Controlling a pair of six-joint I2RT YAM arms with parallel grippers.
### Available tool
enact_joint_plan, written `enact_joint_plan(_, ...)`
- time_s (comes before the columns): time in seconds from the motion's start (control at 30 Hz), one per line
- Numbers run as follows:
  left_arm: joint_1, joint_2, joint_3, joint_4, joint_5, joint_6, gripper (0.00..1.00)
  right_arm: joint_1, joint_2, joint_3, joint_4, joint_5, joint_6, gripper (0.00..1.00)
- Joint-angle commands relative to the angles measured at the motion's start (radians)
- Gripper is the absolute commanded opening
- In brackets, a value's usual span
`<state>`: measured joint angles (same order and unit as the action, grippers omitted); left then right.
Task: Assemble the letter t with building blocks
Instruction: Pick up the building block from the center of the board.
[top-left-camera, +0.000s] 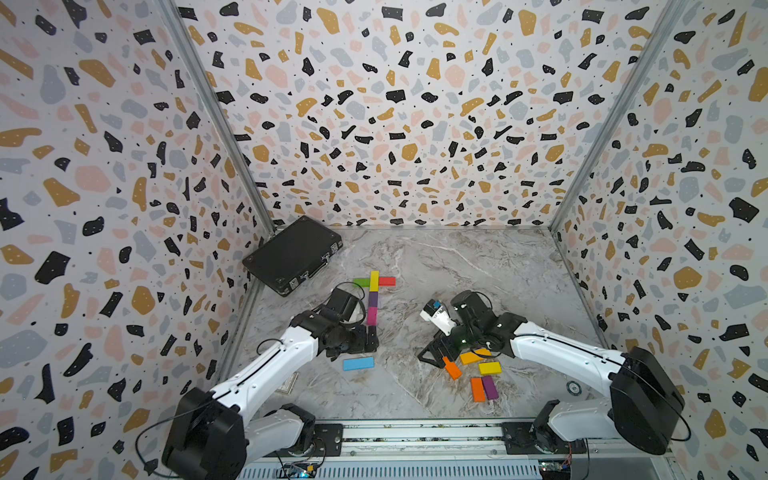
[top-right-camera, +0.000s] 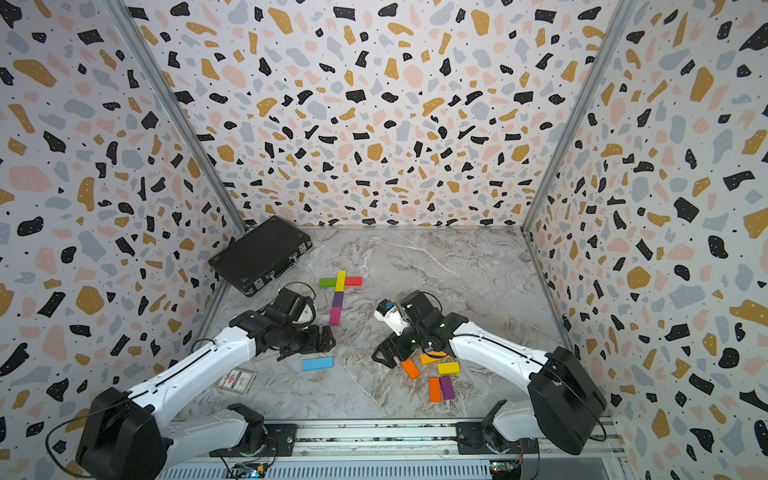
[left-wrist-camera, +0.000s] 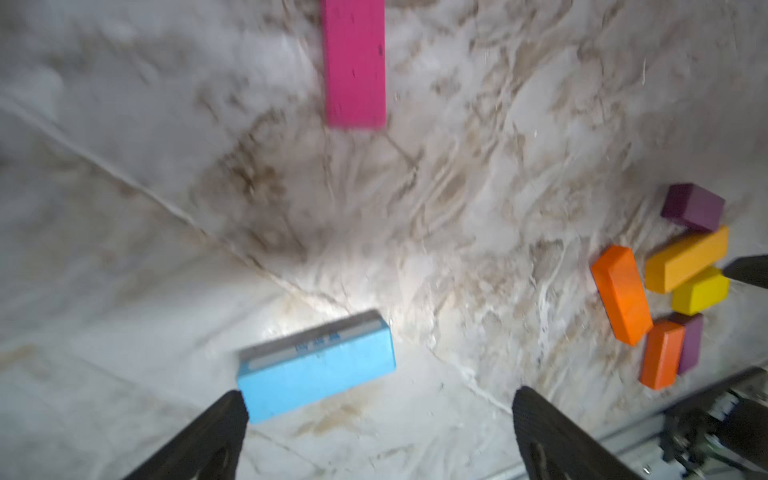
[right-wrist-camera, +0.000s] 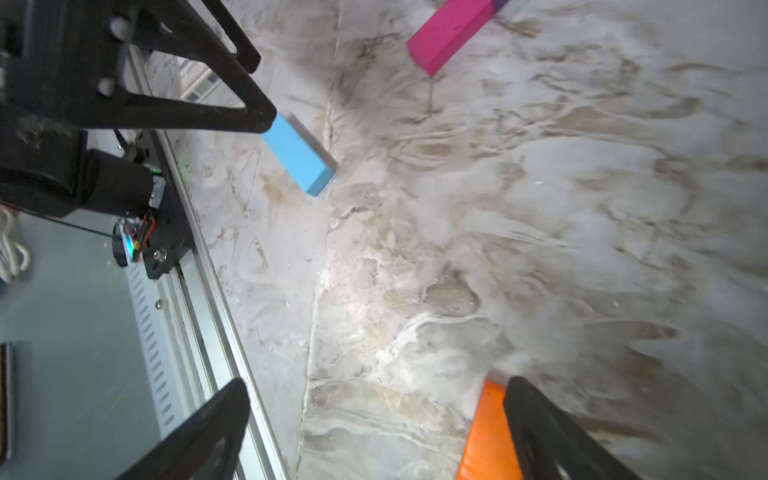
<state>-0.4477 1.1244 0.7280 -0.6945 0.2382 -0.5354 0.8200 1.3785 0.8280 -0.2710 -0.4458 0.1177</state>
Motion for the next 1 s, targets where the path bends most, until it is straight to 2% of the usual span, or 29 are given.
enact_joint_plan(0.0,0.019,-0.137,-0.058,-0.049,0.068,-0.097,0.99,0.062,0.066,0.048,-0.030,0.081,-0.091,0.98)
enact_joint_plan(0.17,0.041,-0.325,-0.040,-0.216,-0.145,-0.252,0.99,0.115,0.157,0.117,0.009,0.085,-0.107,0.97)
enact_joint_plan(0.27,0.047,-0.398,-0.022,-0.278,-0.214,-0.295,0.99,0.151,0.226,0.193,-0.024,0.079,-0.158,0.97)
enact_joint_plan(0.37,0.052,-0.441,0.005,-0.371,-0.223,-0.328,0.99,0.180,0.280,0.262,-0.061,0.098,-0.208,0.96)
enact_joint_plan(0.53,0.053,-0.529,0.019,-0.465,-0.173,-0.333,0.99,0.250,0.346,0.337,-0.042,0.141,-0.293,0.96)
enact_joint_plan(0.8,0.053,-0.625,0.085,-0.577,-0.126,-0.362,0.99,0.285,0.537,0.511,-0.033,0.109,-0.357,0.96)
enact_joint_plan(0.97,0.053,-0.632,0.162,-0.656,-0.169,-0.345,0.99,0.291,0.638,0.602,-0.053,0.140,-0.382,0.94)
